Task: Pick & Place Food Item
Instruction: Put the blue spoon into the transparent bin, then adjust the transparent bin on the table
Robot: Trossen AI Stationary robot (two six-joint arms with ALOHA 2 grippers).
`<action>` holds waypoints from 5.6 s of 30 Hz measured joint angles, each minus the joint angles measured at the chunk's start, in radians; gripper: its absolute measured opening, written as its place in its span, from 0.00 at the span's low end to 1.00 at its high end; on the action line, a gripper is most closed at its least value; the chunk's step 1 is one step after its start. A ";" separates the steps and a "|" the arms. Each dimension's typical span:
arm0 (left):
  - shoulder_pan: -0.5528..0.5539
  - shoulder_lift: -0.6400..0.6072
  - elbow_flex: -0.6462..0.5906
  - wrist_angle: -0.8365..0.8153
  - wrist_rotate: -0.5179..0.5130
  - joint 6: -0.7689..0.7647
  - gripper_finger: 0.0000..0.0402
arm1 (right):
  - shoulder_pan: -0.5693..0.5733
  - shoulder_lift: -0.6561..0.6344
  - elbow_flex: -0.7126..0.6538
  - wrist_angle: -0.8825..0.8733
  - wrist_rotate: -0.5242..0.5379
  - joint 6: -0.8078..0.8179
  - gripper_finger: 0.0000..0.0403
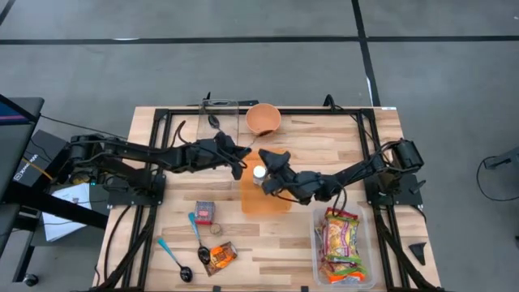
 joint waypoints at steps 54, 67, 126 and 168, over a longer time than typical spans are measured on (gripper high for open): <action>0.181 0.060 -0.455 0.835 -0.515 -0.233 0.03 | -0.045 -0.002 0.000 0.392 0.147 0.133 0.28; 0.183 0.060 -0.455 0.834 -0.639 -0.209 0.16 | -0.040 -0.002 0.000 0.392 0.147 0.132 0.28; -0.075 -0.338 0.401 -0.905 -0.553 0.161 0.00 | -0.041 -0.001 0.000 0.392 0.147 0.130 0.28; 0.430 -0.139 0.045 -1.151 -0.112 -0.184 0.00 | -0.042 -0.001 0.000 0.392 0.141 0.130 0.28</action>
